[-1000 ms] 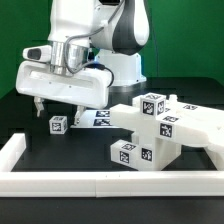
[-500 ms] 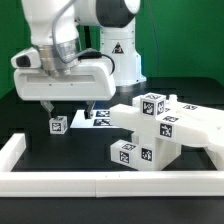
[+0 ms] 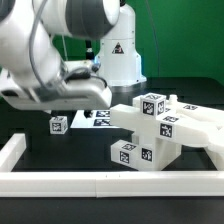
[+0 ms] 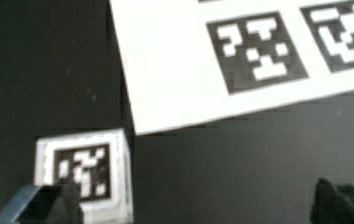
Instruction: Assemble chair
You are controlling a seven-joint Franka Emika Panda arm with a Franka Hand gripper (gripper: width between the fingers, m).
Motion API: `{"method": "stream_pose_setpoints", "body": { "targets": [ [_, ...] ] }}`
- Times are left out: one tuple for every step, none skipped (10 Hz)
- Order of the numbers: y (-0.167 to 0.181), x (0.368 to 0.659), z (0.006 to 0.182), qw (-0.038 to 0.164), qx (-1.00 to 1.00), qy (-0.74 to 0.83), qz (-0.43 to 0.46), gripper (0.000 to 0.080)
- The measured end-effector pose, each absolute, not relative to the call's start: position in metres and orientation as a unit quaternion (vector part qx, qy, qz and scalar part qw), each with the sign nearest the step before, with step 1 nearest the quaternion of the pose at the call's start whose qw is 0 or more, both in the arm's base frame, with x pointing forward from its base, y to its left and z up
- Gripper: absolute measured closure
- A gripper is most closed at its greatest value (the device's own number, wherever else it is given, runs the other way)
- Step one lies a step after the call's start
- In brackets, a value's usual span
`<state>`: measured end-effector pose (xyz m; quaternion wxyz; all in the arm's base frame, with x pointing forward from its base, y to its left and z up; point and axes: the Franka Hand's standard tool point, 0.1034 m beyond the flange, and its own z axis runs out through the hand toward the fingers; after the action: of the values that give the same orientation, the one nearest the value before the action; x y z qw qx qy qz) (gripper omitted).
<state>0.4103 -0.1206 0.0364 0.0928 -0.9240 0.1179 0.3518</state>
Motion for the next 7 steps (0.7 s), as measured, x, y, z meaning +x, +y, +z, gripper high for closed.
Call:
{"method": "stream_pose_setpoints", "body": {
  "targets": [
    [-0.120, 0.413, 0.035, 0.100, -0.911, 0.112, 0.383, 0.0151],
    [-0.120, 0.415, 0.033, 0.102, -0.908, 0.111, 0.392, 0.0151],
    [-0.122, 0.413, 0.033, 0.105, -0.906, 0.105, 0.396, 0.0151],
    [-0.133, 0.414, 0.033, 0.117, -0.896, 0.098, 0.417, 0.0151],
    [-0.148, 0.424, 0.038, 0.113, -0.889, 0.091, 0.434, 0.0151],
    [-0.160, 0.438, 0.041, 0.099, -0.888, 0.080, 0.443, 0.0151],
    [-0.159, 0.443, 0.034, 0.094, -0.888, 0.078, 0.444, 0.0151]
  ]
}}
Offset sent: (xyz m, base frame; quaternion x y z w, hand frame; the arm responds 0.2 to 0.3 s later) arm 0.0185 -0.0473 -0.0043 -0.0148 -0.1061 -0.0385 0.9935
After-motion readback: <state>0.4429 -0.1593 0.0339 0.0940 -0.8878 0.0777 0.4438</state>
